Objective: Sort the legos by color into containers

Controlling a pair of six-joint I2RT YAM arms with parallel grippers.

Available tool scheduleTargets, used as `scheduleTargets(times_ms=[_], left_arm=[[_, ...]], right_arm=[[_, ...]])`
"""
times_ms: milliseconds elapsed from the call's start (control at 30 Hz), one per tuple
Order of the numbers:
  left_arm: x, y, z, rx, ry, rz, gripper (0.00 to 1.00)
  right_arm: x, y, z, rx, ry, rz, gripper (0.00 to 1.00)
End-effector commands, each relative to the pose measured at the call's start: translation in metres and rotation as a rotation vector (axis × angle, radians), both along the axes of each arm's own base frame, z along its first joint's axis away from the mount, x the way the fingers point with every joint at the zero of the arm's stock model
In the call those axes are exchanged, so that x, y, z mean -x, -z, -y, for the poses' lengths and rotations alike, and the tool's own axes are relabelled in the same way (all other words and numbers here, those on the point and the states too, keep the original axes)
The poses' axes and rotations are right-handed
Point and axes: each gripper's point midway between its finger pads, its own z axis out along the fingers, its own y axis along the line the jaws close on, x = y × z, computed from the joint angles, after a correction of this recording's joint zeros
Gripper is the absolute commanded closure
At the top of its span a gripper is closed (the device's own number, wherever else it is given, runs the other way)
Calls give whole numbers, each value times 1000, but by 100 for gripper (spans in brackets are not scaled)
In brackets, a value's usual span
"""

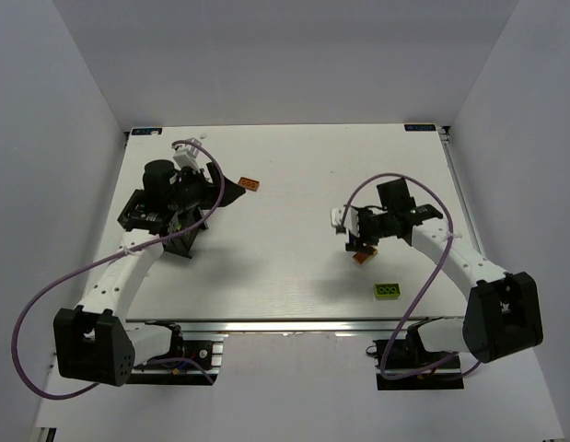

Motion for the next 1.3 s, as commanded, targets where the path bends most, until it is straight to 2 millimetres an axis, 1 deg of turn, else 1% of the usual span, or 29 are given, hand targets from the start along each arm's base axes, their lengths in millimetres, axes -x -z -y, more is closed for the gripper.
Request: scheduleTargets(times_ms=[0,33,67,100,167,200,233,300,333,400,467,500,533,600,633,667,733,767,867,900,967,1000,1067,1233,1267], left_arm=[[5,-6,2,-20,-14,28,21],[5,-5,3,-20,-16,23,22],[6,-5,4,-19,-13,24,21],[8,-6,7,-17,-6,23,21],[8,-8,8,-10,-3,30,21],[9,-8,8,-9,-4,29,21],[9,-9,8,-8,-4,28,21],[10,-10,8,-8,-6,32,21],[10,-12,8,-7,-6,40,21],[11,-13,8,-9,-10,44,21],[11,-15,7,-9,-13,50,21],[12,-16,7,-8,-11,52,21],[12,-16,7,-7,-13,52,21],[14,-19,7,-4,-13,62,21],[14,-20,6,-4,-16,65,21],[15,-23,6,-3,-16,74,21],[16,-25,5,-1,-21,81,21],[17,-28,4,0,-23,90,21],[18,-31,4,3,-30,101,21],[18,-30,4,3,-30,98,21],[18,-30,4,4,-27,97,21],[18,-31,4,5,-29,100,21],[18,-30,4,4,-29,97,21],[18,-31,4,1,-31,102,21],[18,-31,4,2,-29,102,21]], right_arm=[[20,38,25,194,-344,250,21],[20,45,30,228,-371,295,11],[18,51,33,265,-412,346,10],[20,55,34,272,-428,357,10],[28,59,35,274,-465,298,11],[23,46,29,253,-477,301,11],[31,47,31,255,-486,243,11],[31,44,30,248,-492,221,11],[30,42,29,248,-496,224,12],[37,36,28,230,-498,214,12],[40,25,26,206,-477,206,13],[44,21,25,184,-455,180,13],[44,15,25,171,-395,134,14],[54,13,28,167,-353,60,18],[58,14,31,169,-301,11,20],[64,18,35,182,-285,-12,21],[71,28,46,220,-248,-32,21],[79,37,52,234,-219,-59,21],[85,46,61,262,-148,-83,21],[89,52,65,277,-133,-102,21],[87,56,71,295,-83,-98,20],[90,64,75,311,-73,-107,20],[87,68,79,332,-47,-91,18],[88,81,90,388,-8,-123,17],[86,83,93,405,3,-117,17]])
